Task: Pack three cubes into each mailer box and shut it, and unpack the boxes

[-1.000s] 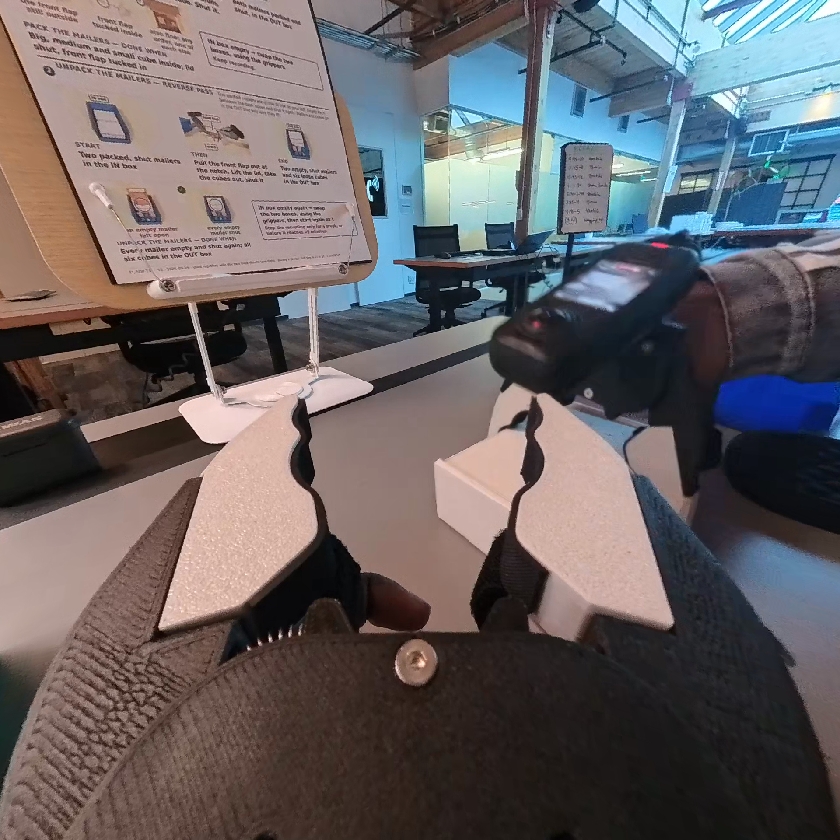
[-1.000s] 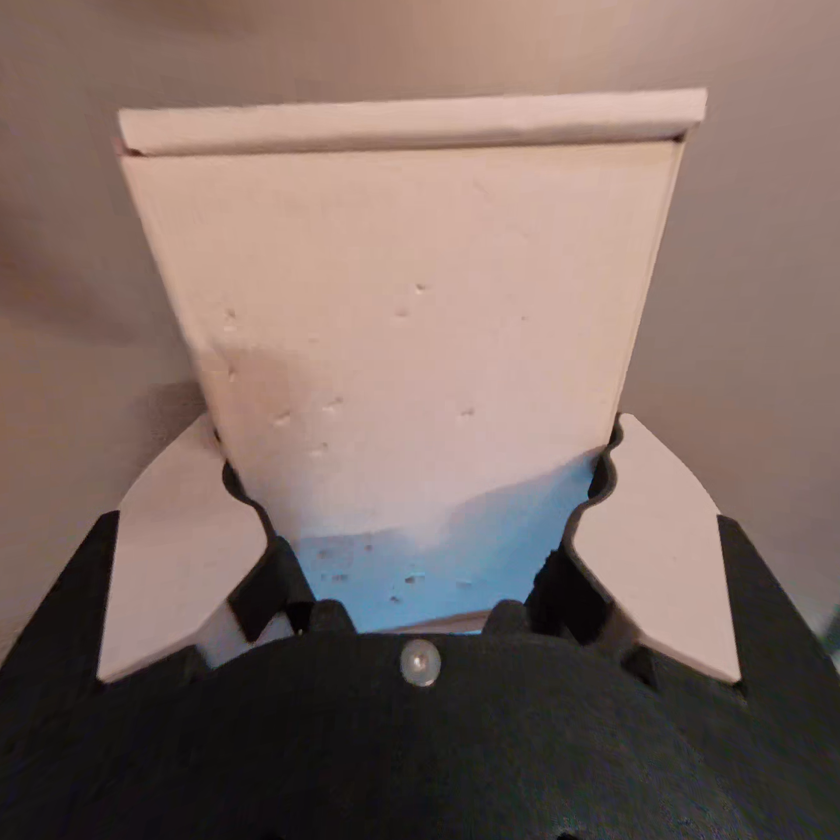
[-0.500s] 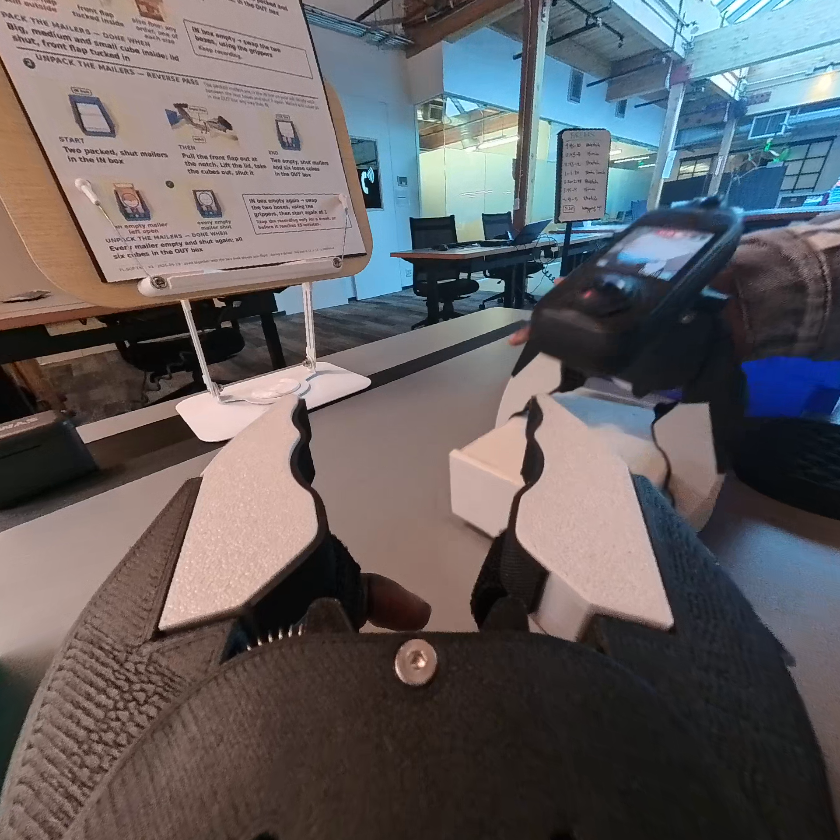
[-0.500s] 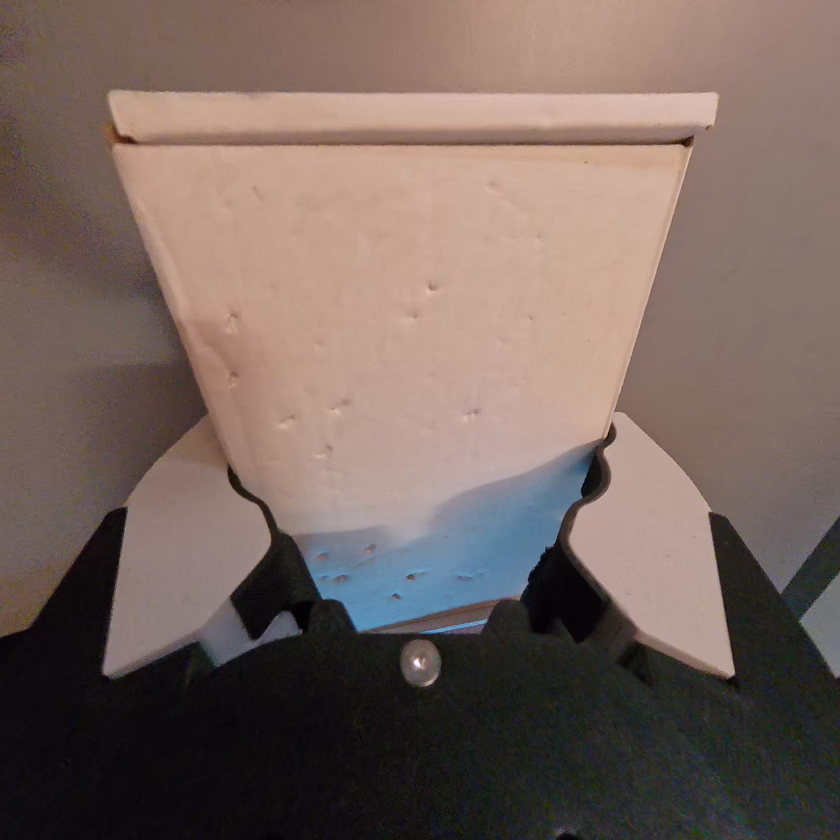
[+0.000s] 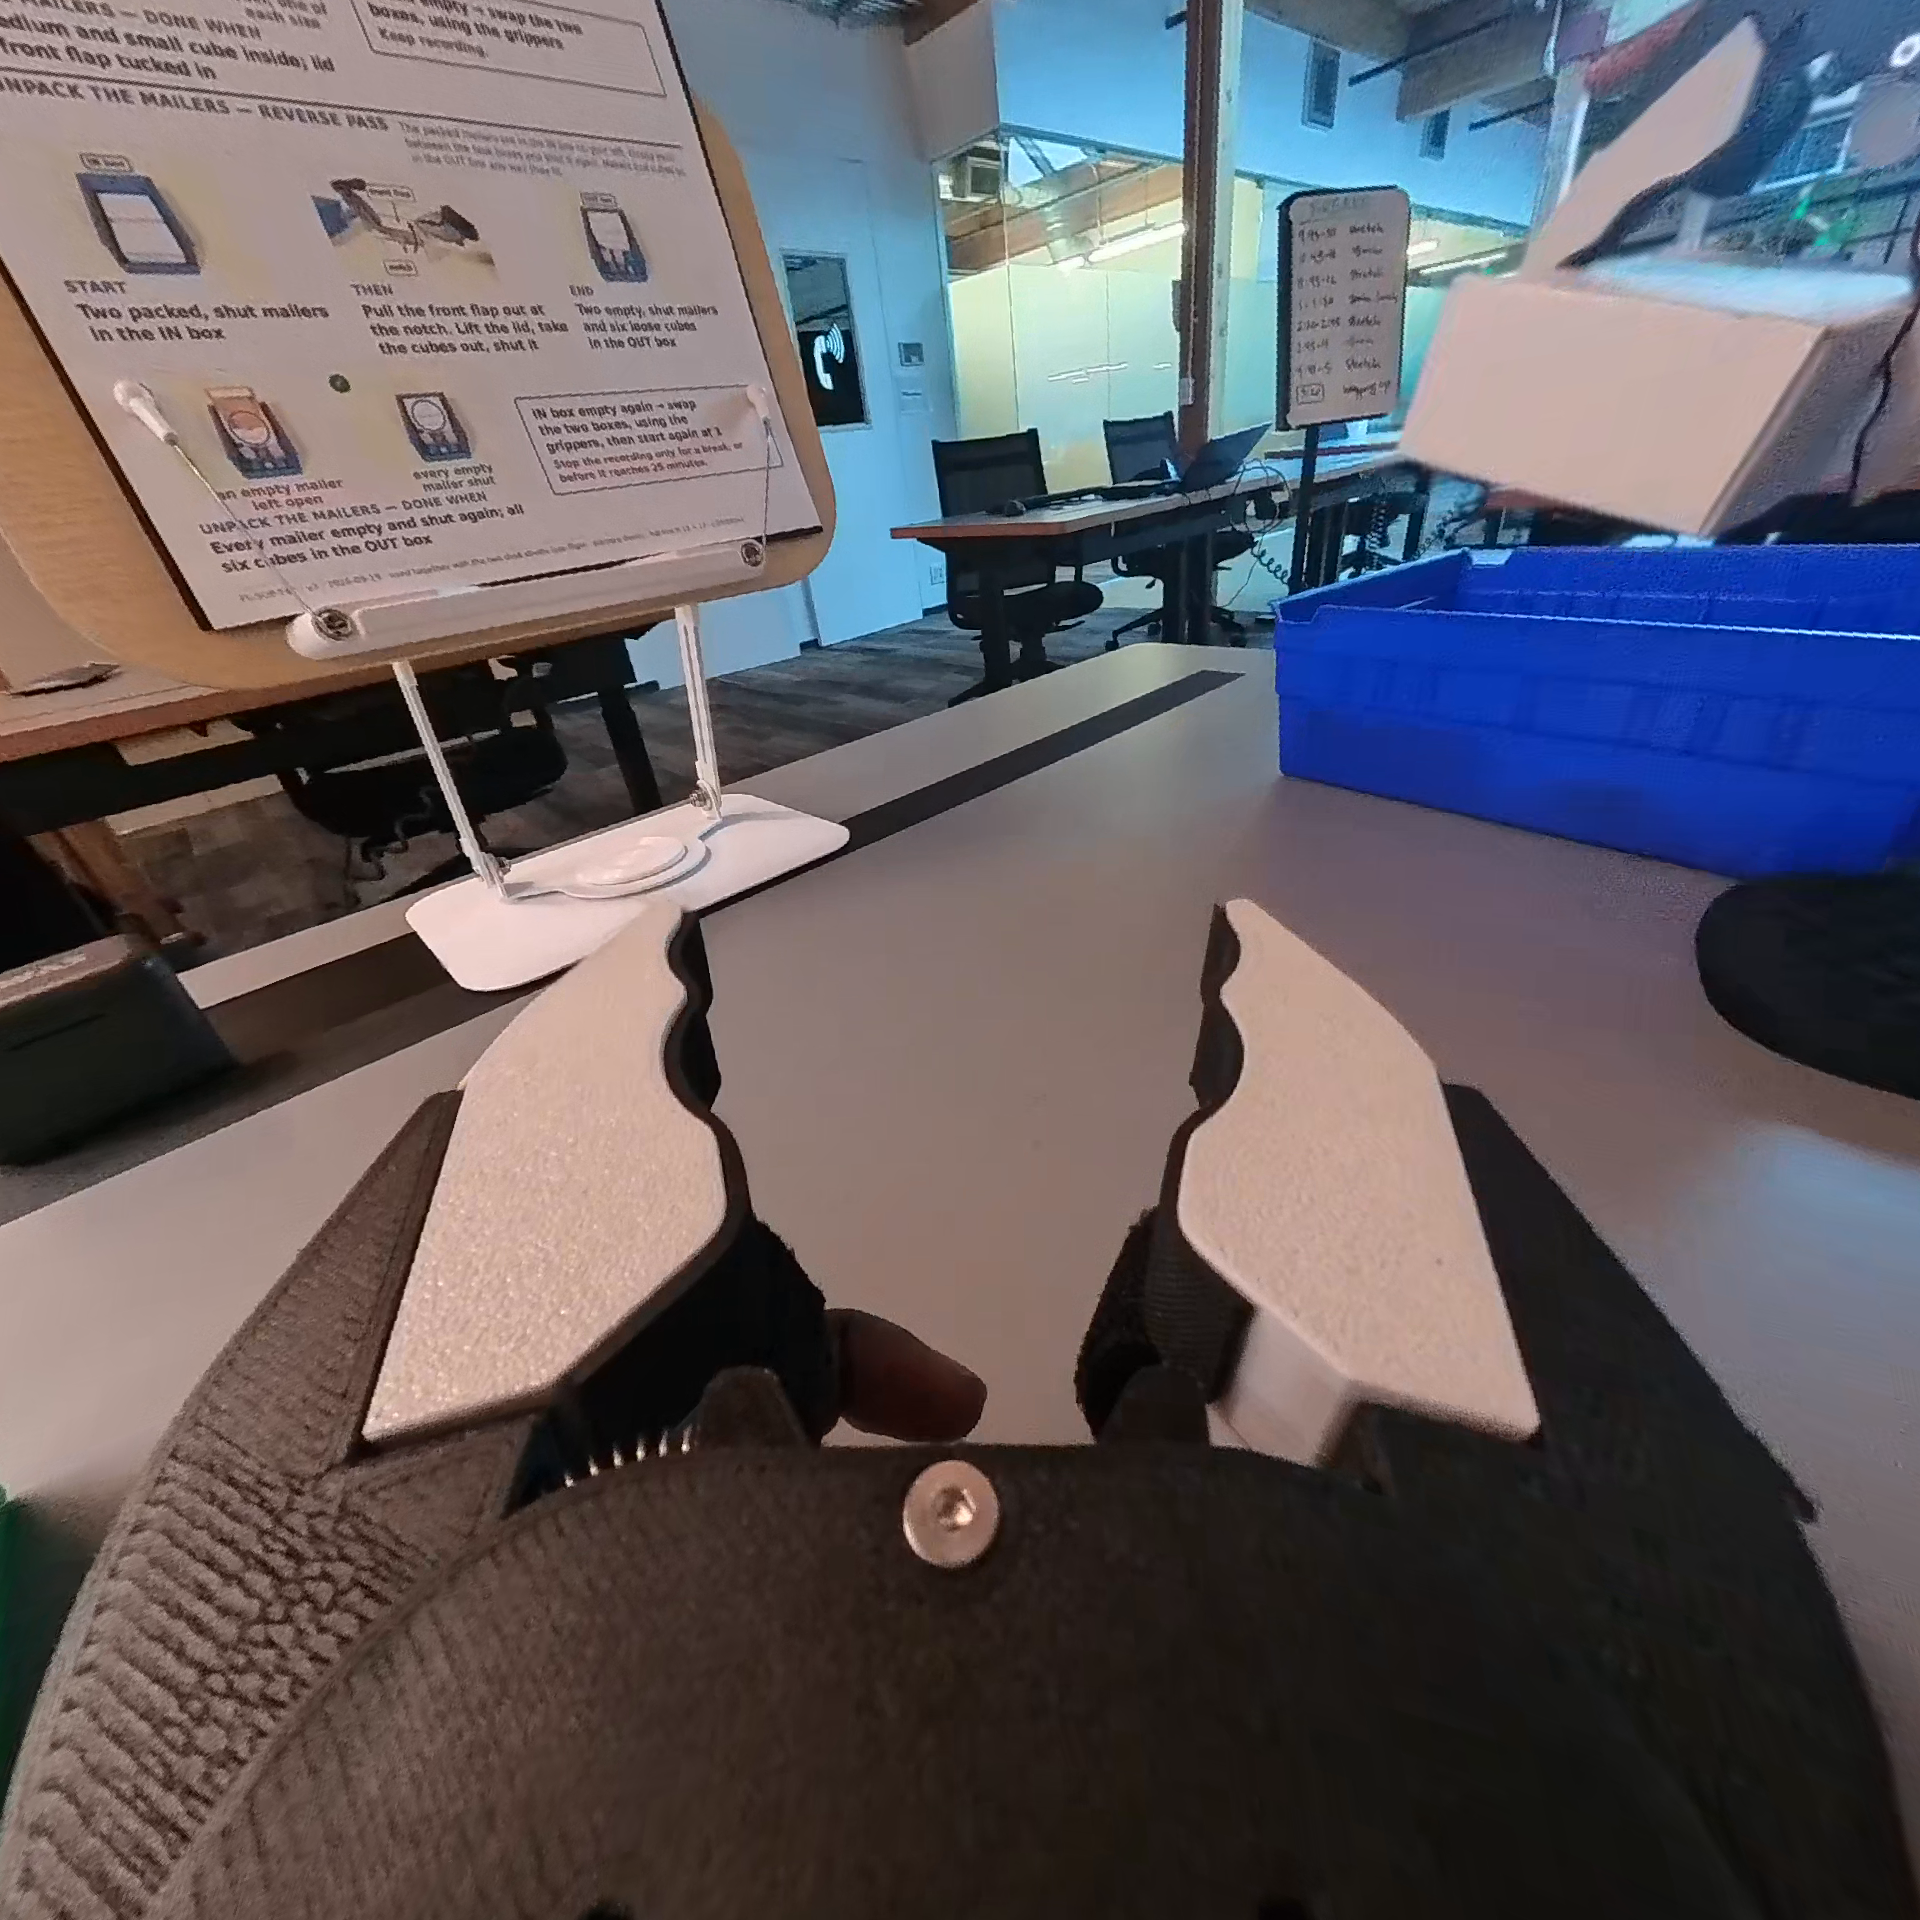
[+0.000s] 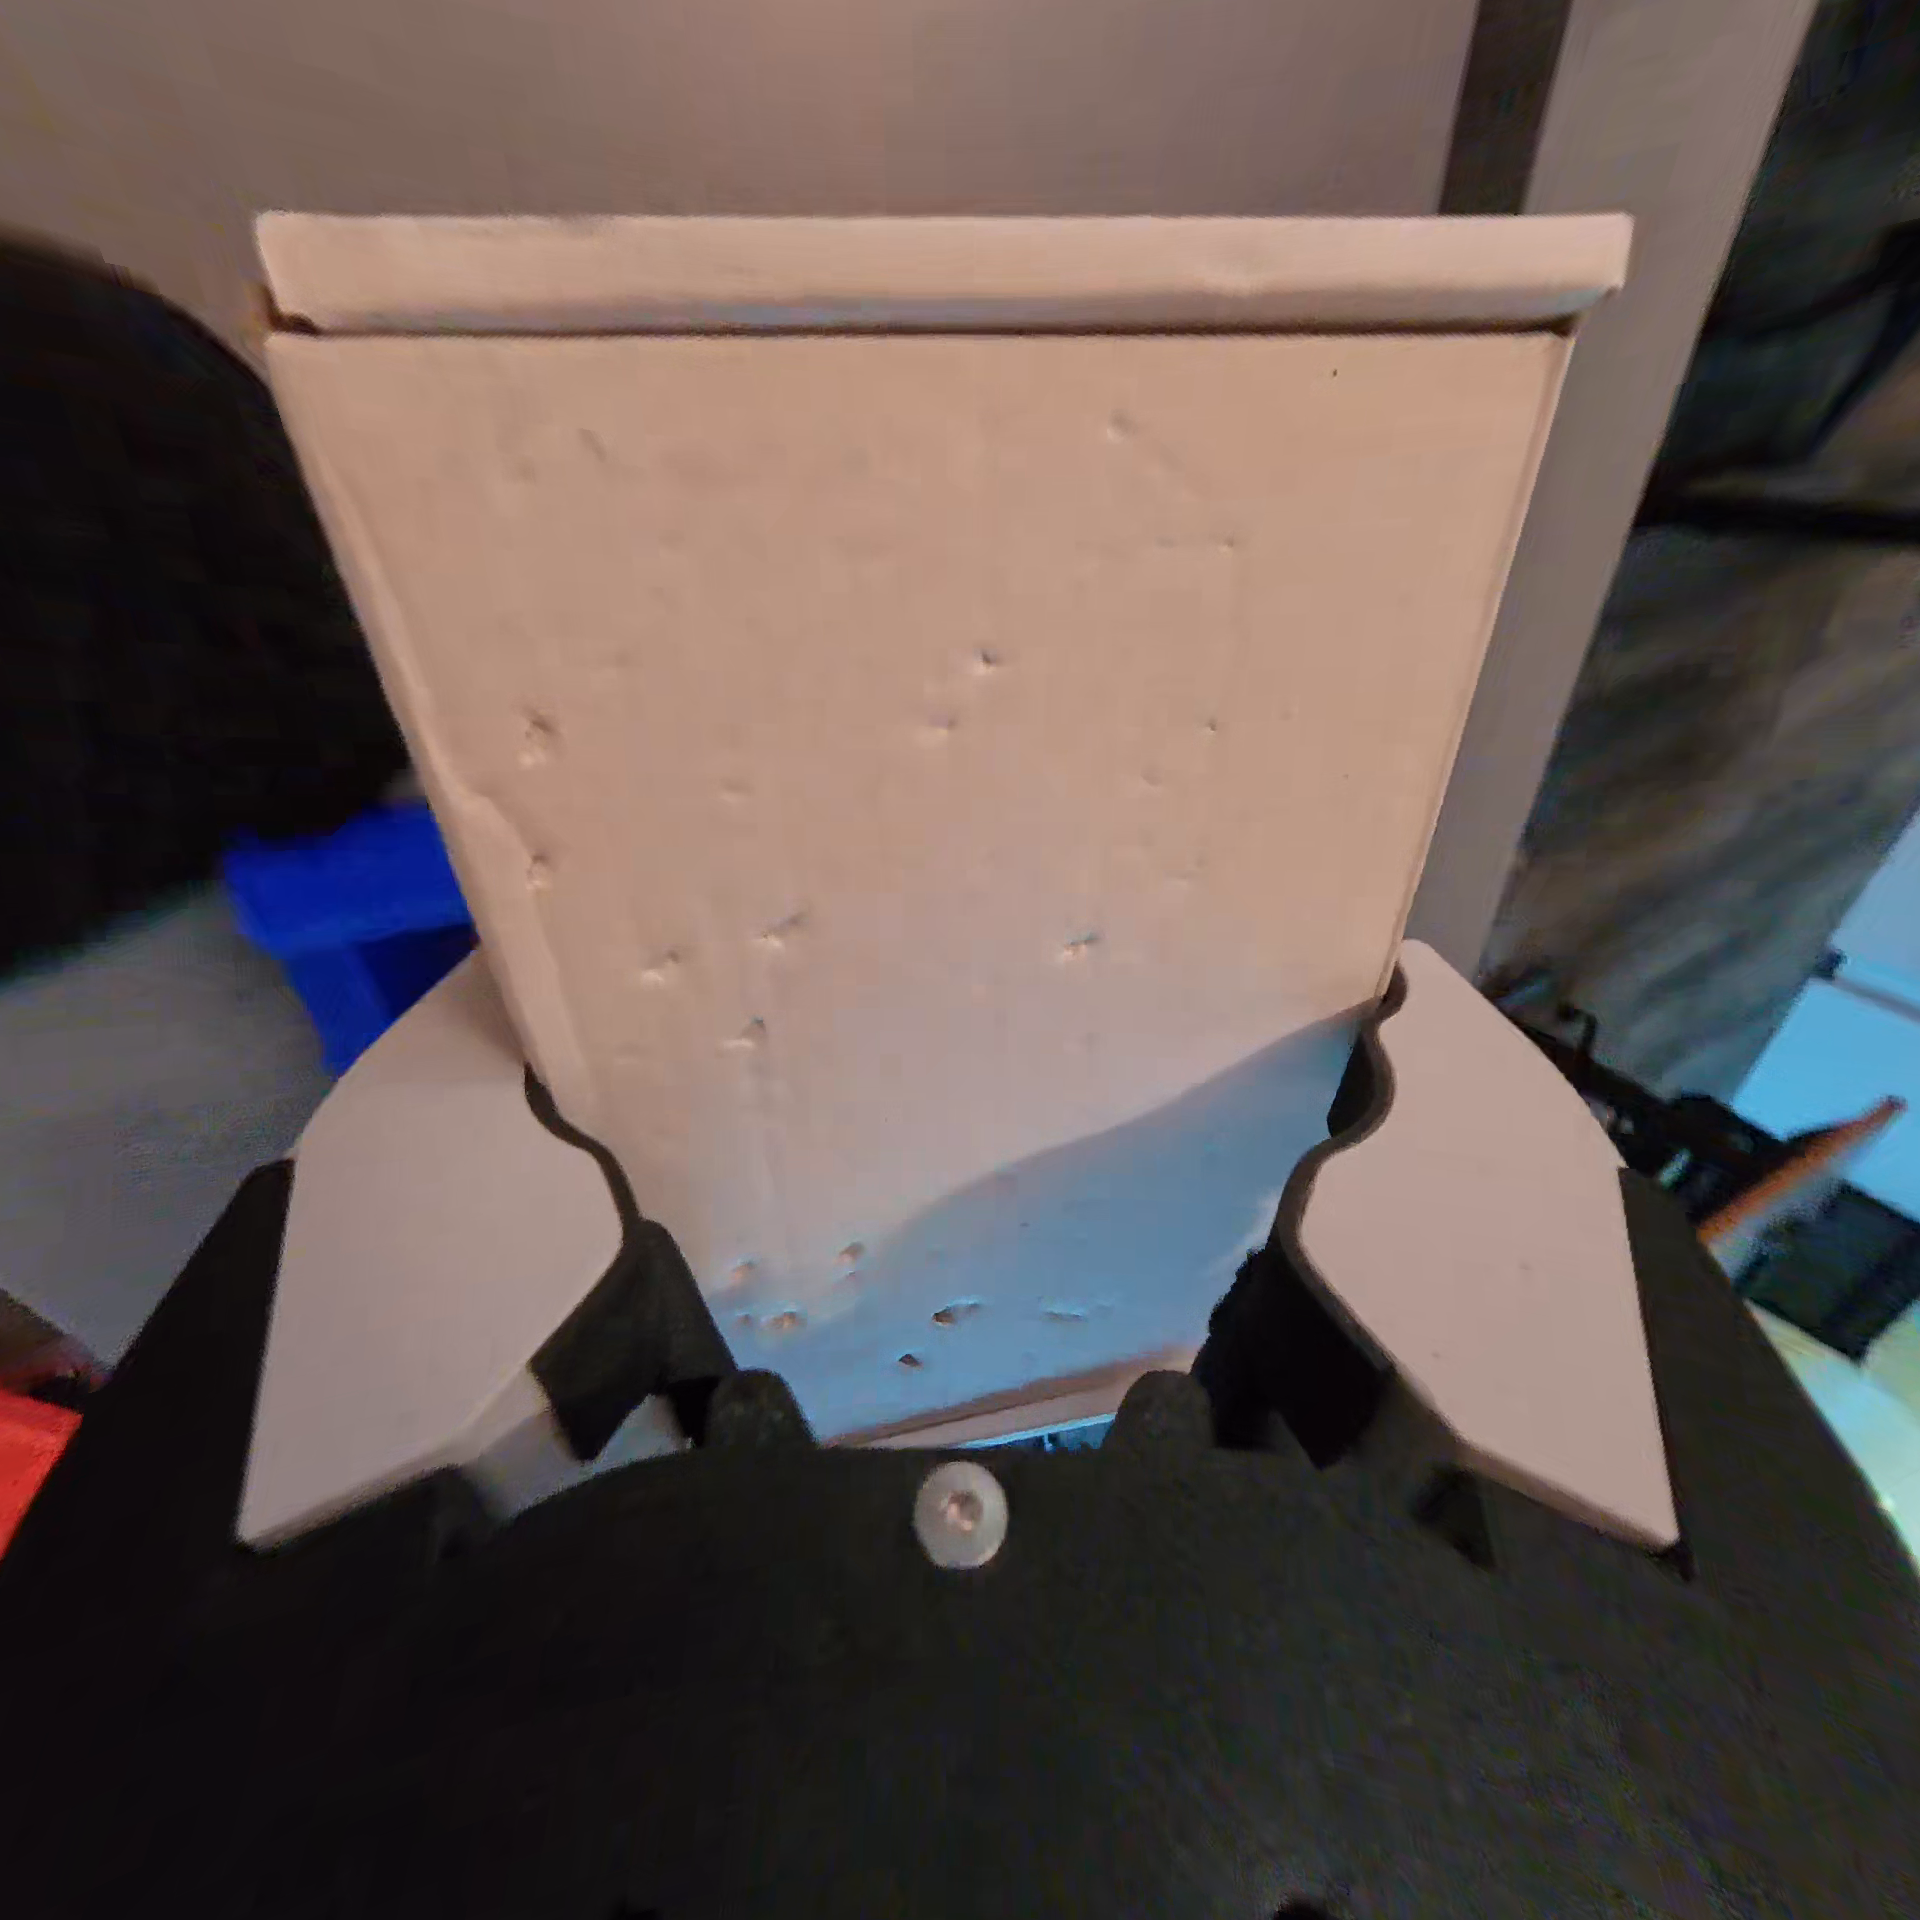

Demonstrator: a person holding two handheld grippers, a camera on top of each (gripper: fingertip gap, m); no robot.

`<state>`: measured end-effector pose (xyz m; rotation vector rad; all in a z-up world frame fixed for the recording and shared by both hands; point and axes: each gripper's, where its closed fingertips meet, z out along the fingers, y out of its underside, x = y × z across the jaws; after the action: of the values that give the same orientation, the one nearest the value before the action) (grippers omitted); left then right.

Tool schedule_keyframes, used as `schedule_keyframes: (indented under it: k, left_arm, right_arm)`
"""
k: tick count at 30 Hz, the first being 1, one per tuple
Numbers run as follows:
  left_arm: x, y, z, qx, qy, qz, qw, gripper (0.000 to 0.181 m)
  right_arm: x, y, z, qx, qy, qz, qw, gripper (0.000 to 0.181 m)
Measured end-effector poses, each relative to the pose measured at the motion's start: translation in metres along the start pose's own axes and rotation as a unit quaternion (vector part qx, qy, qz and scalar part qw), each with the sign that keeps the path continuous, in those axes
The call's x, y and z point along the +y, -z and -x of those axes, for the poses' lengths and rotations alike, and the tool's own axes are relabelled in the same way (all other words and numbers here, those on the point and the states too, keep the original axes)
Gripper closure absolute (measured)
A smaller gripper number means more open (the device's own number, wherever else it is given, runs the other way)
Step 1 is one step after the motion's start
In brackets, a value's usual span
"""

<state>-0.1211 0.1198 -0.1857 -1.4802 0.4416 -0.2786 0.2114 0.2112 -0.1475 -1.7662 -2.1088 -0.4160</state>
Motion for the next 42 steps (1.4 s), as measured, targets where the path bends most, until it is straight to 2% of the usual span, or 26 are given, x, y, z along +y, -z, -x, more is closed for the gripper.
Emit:
schedule_keyframes:
  k: [1, 6, 10, 16, 24, 32, 38, 42]
  left_arm:
    - [0.001, 0.000, 0.000, 0.000, -0.001, 0.002, 1.000, 0.091]
    - [0.006, -0.003, -0.002, 0.002, -0.006, 0.011, 1.000, 0.091]
    - [0.010, -0.004, -0.003, 0.004, -0.009, 0.019, 1.000, 0.091]
    - [0.013, -0.005, -0.004, 0.007, -0.010, 0.026, 1.000, 0.091]
    - [0.014, -0.005, -0.005, 0.009, -0.010, 0.030, 0.999, 0.091]
    - [0.013, -0.005, -0.006, 0.010, -0.011, 0.029, 0.999, 0.091]
    - [0.013, -0.005, -0.006, 0.012, -0.011, 0.029, 0.999, 0.091]
    - [0.013, -0.005, -0.006, 0.012, -0.013, 0.029, 0.999, 0.091]
  right_arm:
    - [0.020, -0.001, -0.004, 0.005, -0.007, 0.007, 1.000, 0.040]
    - [0.099, -0.033, -0.014, 0.017, -0.045, 0.055, 0.997, 0.040]
    - [0.131, -0.068, -0.019, 0.018, -0.054, 0.082, 0.995, 0.040]
    - [0.131, -0.099, -0.023, 0.003, -0.057, 0.071, 0.996, 0.040]
    - [0.138, -0.114, -0.033, 0.007, -0.025, 0.106, 0.994, 0.040]
    - [0.139, -0.114, -0.039, 0.027, -0.022, 0.119, 0.992, 0.042]
    - [0.145, -0.115, -0.038, 0.035, -0.024, 0.129, 0.991, 0.037]
    - [0.140, -0.100, -0.045, 0.057, -0.069, 0.084, 0.992, 0.037]
